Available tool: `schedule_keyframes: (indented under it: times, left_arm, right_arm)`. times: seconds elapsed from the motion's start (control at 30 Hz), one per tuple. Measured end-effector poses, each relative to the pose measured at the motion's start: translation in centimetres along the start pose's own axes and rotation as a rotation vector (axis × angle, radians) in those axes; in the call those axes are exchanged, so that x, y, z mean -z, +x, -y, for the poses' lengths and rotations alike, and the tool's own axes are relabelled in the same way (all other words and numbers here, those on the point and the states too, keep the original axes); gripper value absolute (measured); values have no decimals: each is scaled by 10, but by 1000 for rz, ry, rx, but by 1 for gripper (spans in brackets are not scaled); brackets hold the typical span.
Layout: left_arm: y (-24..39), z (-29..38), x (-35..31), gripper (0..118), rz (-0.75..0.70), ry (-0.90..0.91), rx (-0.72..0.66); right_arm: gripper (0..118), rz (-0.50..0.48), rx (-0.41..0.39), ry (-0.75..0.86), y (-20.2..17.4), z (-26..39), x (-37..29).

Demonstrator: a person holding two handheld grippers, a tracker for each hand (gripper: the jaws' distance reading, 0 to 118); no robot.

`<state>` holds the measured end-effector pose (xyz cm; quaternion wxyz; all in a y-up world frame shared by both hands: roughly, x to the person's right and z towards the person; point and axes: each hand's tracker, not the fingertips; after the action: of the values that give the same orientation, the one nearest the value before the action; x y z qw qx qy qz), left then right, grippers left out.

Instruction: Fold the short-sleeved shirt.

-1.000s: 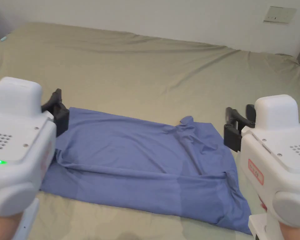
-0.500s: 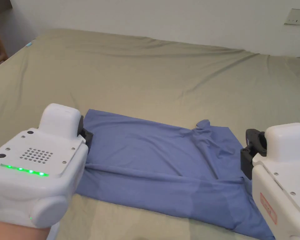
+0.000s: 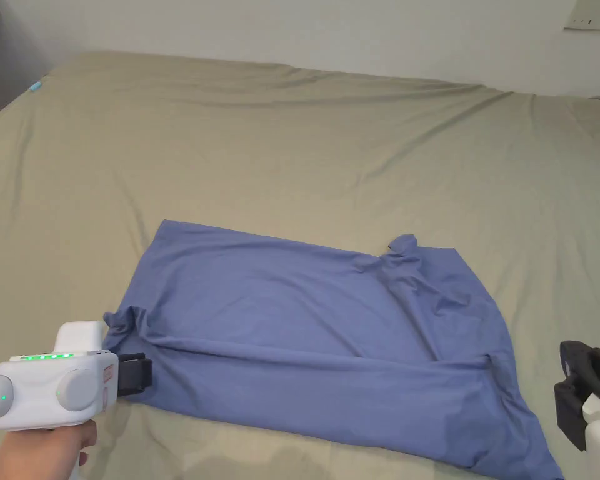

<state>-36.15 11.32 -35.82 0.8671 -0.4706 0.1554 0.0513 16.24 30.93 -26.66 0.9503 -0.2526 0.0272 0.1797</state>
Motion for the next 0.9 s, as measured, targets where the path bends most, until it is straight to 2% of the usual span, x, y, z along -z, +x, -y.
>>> schedule_keyframes:
  times: [0.03, 0.1, 0.13, 0.17, 0.2, 0.23, 0.27, 0.3, 0.33, 0.37, 0.4, 0.43, 0.47, 0.53, 0.7, 0.77, 0.8, 0.87, 0.9]
  left_arm:
    - [2, -1, 3, 113, -39, 3, 32]
    - [8, -1, 10, 104, -60, 7, 113]
    - [11, 2, 13, 101, -28, -10, 116]
    - [12, 2, 8, 93, -27, 12, 78]
    - [12, 2, 4, 74, -15, 13, 63]
    - [15, 2, 2, 49, 80, 11, 71]
    - [18, 2, -2, 14, 133, 13, 73]
    - [25, 2, -5, 10, 134, 20, 97]
    - [32, 1, -10, 10, 50, 29, 179]
    - [33, 1, -12, 10, 23, 34, 215]
    - [33, 2, -18, 10, 45, 45, 197]
    - [27, 3, -23, 10, 56, 45, 150]
    - [21, 5, -27, 10, 70, 44, 107]
    - [13, 10, -43, 10, 91, 45, 54]
    - [15, 19, -61, 10, 84, 45, 71]
    - [15, 22, -63, 10, 82, 42, 68]
    - [15, 21, -61, 10, 81, 41, 67]
    - [16, 23, -61, 10, 78, 32, 70]
    - [16, 23, -61, 10, 77, 30, 74]
  right_arm:
    - [2, 3, 4, -10, 3, 2, 1]
    - [2, 15, 3, -32, 5, 7, 2]
    - [2, 28, -7, -45, 6, 9, 5]
    - [2, 38, -19, -56, 6, 11, 7]
    - [2, 46, -35, -73, 6, 13, 10]
    - [2, 54, -56, -96, 6, 16, 15]
    - [2, 58, -70, -118, 5, 19, 21]
    - [2, 53, -66, -143, 6, 22, 28]
    - [5, 39, -45, -179, 7, 27, 38]
    - [30, 23, -21, -211, 8, 31, 46]
    - [69, 4, 11, -253, 11, 37, 58]
    - [103, -31, 44, -287, 14, 45, 71]
    - [113, -27, 50, -331, 17, 55, 83]
    - [114, -14, 44, -429, 16, 78, 110]
    - [114, -64, 219, -656, 23, 124, 168]
    - [110, -118, 249, -661, 21, 132, 176]
    - [101, -128, 272, -668, 18, 133, 178]
    - [69, -187, 338, -660, 14, 130, 177]
    - [58, -148, 297, -655, 8, 123, 174]
